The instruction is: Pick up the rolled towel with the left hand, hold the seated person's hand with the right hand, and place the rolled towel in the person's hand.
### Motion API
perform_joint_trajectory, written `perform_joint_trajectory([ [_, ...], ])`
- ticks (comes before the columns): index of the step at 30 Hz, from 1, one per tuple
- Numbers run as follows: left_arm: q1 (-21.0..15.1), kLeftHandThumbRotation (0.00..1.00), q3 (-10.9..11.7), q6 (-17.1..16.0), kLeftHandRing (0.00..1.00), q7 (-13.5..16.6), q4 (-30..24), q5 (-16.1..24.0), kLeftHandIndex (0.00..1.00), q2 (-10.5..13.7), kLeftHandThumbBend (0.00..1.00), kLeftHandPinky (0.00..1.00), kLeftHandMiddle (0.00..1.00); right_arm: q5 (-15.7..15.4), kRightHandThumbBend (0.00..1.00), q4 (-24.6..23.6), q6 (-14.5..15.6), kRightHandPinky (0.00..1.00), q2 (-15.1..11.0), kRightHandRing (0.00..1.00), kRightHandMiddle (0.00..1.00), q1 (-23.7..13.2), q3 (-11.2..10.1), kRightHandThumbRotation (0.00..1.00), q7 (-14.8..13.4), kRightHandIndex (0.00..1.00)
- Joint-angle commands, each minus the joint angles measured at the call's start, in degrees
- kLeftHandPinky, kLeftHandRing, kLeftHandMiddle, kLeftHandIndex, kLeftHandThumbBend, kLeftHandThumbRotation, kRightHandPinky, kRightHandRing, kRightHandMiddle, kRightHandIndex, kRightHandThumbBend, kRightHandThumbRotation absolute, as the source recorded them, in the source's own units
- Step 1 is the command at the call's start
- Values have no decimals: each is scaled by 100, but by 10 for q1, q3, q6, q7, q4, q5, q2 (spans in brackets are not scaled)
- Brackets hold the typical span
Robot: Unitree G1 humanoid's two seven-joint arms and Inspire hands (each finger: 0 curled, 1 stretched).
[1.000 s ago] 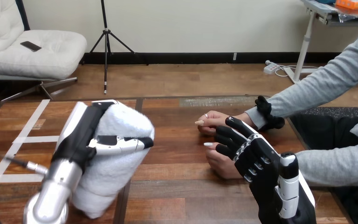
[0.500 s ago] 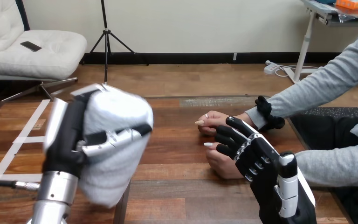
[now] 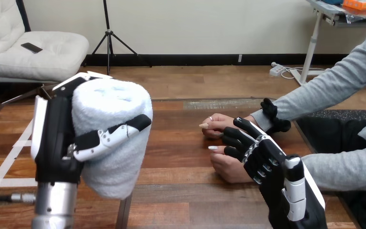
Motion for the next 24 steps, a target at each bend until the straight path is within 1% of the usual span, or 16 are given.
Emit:
perform_joint_trajectory([
  [1, -1, 0, 5, -23, 32, -4, -20, -9, 43, -13, 64, 26, 39, -14, 84, 9, -18, 88, -15, 88, 87, -52, -14, 100, -4, 88],
  [8, -1, 0, 8, -41, 31, -22, -7, -19, 43, -16, 63, 26, 39, -29, 85, 20, -13, 87, -32, 88, 86, -69, -26, 100, -8, 87],
  [17, -3, 0, 11, -51, 33, -40, 4, -27, 43, -18, 64, 26, 40, -50, 86, 59, -32, 81, -55, 85, 85, -107, -41, 100, -12, 86],
  [20, -3, 0, 13, -57, 33, -45, 9, -28, 43, -18, 63, 27, 40, -57, 86, 81, -49, 80, -66, 85, 86, -124, -45, 100, -7, 86],
  [24, -3, 0, 14, -58, 33, -49, 11, -27, 43, -18, 63, 27, 40, -60, 88, 106, -54, 80, -80, 85, 86, -147, -51, 100, -2, 86],
])
